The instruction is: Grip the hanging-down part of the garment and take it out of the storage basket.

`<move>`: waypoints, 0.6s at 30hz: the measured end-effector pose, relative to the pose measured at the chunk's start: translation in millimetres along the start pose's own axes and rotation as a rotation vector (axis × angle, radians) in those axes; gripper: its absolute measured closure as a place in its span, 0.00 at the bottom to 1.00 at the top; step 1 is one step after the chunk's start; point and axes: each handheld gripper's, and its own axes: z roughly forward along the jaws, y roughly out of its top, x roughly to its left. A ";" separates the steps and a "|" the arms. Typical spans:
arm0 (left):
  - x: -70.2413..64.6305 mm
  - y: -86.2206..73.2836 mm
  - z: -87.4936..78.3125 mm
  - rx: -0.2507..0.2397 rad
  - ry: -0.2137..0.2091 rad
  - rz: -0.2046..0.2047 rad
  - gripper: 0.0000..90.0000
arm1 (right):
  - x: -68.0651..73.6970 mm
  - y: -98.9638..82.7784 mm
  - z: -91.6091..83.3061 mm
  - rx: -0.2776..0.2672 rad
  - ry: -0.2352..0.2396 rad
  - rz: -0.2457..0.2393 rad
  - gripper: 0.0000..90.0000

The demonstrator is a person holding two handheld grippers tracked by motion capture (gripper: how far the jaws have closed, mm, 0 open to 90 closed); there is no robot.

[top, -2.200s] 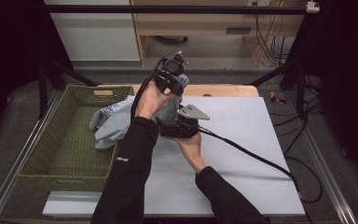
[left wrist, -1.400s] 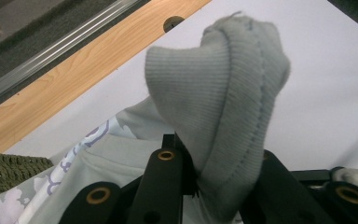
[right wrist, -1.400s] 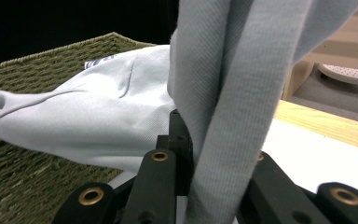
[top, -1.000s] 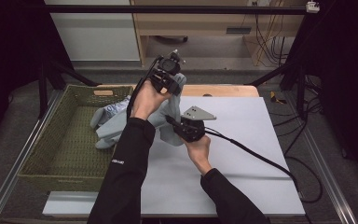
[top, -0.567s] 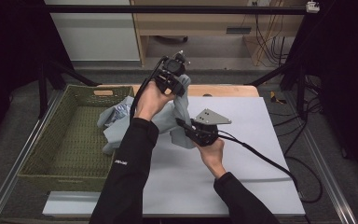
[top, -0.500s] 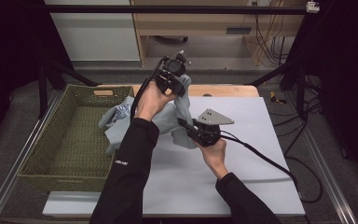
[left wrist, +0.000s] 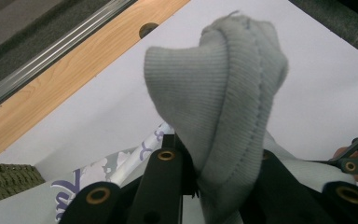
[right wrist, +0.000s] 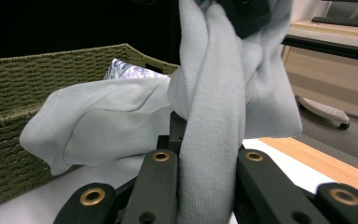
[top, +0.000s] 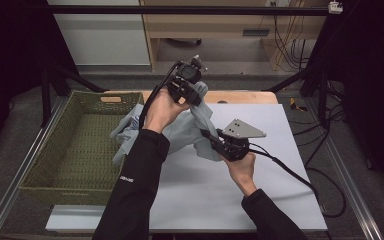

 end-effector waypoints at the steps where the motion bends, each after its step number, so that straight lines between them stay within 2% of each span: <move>1: 0.0 0.0 0.0 0.000 0.000 0.000 0.90 | -0.6 0.3 -2.0 0.003 -0.002 -0.001 0.92; 18: -11.7 0.7 1.7 0.004 -0.019 0.023 0.90 | -8.4 3.4 -27.1 0.025 -0.040 -0.010 0.92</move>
